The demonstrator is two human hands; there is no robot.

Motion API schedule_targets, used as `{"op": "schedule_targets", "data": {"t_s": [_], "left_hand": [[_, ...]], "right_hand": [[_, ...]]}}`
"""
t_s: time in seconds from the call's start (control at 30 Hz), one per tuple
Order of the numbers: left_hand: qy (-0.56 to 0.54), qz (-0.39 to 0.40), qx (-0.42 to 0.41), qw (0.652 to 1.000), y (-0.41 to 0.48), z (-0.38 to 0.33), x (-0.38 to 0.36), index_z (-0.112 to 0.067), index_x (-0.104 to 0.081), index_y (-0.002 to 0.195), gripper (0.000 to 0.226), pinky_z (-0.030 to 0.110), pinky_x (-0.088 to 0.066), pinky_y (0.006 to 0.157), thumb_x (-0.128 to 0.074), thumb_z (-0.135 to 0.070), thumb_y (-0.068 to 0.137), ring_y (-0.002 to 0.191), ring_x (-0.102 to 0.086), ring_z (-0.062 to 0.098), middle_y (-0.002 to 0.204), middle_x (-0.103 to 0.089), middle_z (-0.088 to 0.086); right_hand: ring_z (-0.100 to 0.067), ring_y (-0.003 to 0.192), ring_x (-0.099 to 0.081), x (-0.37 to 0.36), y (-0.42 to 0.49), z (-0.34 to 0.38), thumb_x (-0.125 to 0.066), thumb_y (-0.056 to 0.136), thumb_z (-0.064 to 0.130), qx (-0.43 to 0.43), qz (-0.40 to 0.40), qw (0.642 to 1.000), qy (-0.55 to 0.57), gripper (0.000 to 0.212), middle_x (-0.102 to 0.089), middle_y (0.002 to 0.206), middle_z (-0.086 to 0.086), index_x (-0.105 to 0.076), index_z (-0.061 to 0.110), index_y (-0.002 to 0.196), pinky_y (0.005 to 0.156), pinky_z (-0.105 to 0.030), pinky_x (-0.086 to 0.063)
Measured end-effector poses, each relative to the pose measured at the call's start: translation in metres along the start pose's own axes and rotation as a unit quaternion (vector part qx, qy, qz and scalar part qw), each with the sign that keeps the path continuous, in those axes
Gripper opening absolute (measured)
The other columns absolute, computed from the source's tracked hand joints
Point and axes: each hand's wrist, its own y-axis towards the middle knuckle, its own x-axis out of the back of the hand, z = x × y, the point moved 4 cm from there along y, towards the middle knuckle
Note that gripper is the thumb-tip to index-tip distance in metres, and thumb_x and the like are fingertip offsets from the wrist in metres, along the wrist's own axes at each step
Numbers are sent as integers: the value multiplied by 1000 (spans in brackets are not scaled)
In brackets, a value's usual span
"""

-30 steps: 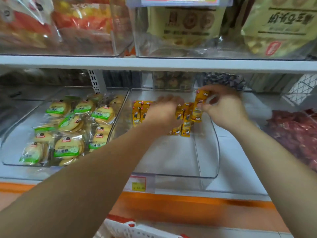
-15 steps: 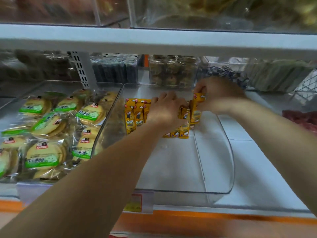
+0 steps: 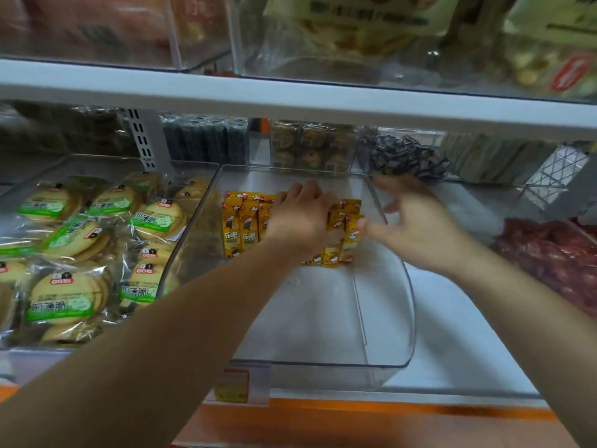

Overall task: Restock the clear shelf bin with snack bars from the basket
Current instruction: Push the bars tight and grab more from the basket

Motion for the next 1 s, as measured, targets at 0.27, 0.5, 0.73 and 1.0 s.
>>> {"op": "schedule_targets", "data": {"t_s": [0.27, 0.5, 0.73, 1.0], "left_hand": [[-10, 66, -111, 992, 7, -19, -3, -27, -48, 150, 71, 42, -48, 101, -69, -53, 87, 133, -48, 27, 150, -49, 2], [82, 60, -102, 990, 10, -31, -7, -27, -47, 150, 66, 41, -44, 93, -66, -49, 92, 130, -46, 29, 145, -51, 2], [172, 76, -142, 972, 4, -28, -9, -24, -37, 155, 85, 43, -43, 100, -73, -54, 84, 131, -45, 28, 147, -46, 3], [135, 119, -109, 978, 8, -37, 8, -26, -44, 150, 77, 41, -50, 96, -73, -53, 84, 126, -51, 26, 142, -52, 2]], "right_hand": [[11, 93, -62, -24, -73, 0, -74, 81, 31, -36, 5, 959, 282, 79, -52, 107, 49, -27, 74, 128, 81, -21, -53], [11, 99, -57, -25, -70, 8, -79, 75, 37, -24, 18, 972, 231, 80, -45, 99, 51, -29, 65, 131, 73, -5, -43], [-15, 129, -51, -25, -70, 10, -76, 80, 39, -55, 40, 979, 192, 99, -38, 151, 9, -13, 39, 158, 104, -33, -45], [-20, 121, -53, -26, -68, 16, -70, 82, 34, -53, 46, 986, 151, 95, -43, 145, 4, -12, 37, 156, 96, -34, -47]]}}
